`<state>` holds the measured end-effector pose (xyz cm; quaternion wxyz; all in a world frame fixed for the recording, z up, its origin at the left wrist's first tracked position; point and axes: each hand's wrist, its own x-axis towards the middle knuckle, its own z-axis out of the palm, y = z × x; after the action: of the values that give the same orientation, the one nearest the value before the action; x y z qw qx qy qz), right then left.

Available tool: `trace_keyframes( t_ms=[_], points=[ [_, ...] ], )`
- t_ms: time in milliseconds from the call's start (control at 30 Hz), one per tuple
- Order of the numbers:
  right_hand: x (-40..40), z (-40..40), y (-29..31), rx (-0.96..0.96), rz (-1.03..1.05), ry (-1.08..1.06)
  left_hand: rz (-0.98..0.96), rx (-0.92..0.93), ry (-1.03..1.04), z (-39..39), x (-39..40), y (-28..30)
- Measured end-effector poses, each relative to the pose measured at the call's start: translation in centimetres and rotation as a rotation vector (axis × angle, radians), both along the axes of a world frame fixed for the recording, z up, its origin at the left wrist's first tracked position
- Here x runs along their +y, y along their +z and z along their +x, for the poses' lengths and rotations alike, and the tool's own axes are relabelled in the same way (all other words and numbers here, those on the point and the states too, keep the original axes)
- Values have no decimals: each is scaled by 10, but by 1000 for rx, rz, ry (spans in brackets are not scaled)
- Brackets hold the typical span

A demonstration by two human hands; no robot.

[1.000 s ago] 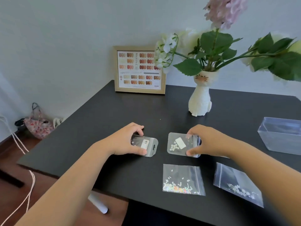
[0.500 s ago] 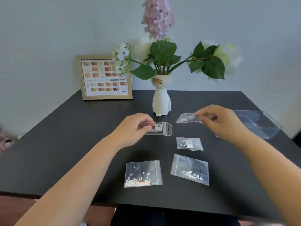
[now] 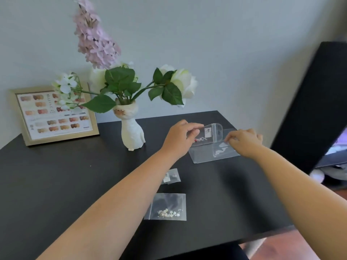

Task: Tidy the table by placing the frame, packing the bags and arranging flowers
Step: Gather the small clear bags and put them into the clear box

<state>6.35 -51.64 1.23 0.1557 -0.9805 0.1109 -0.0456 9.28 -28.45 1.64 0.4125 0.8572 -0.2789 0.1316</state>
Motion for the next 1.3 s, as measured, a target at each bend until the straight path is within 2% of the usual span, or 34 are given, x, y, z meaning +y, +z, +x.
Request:
trace_keyframes(
  t_ms=[167, 333, 567, 800, 867, 933, 1000, 1067, 1300],
  points=[
    [-3, 4, -7, 69, -18, -4, 71, 89, 83, 17, -25, -9],
    [-6, 1, -17, -137, 4, -23, 312, 147, 165, 18, -35, -12],
    [23, -38, -36, -382, 78, 69, 284, 40, 205, 17, 1, -20],
    [57, -56, -52, -538, 145, 208, 293, 47, 154, -10, 57, -14],
    [67, -58, -52, -594, 179, 341, 308, 135, 133, -25, 81, -8],
    [78, -60, -51, -517, 261, 495, 341, 304, 87, -41, 109, -3],
    [93, -59, -50, -332, 331, 588, 409, 450, 64, -57, 138, -2],
    [106, -53, -51, -194, 304, 638, 493, 538, 76, -70, 162, -4],
    [142, -29, -50, 135, 230, 570, 773, 746, 120, -104, 212, -10]
  ],
)
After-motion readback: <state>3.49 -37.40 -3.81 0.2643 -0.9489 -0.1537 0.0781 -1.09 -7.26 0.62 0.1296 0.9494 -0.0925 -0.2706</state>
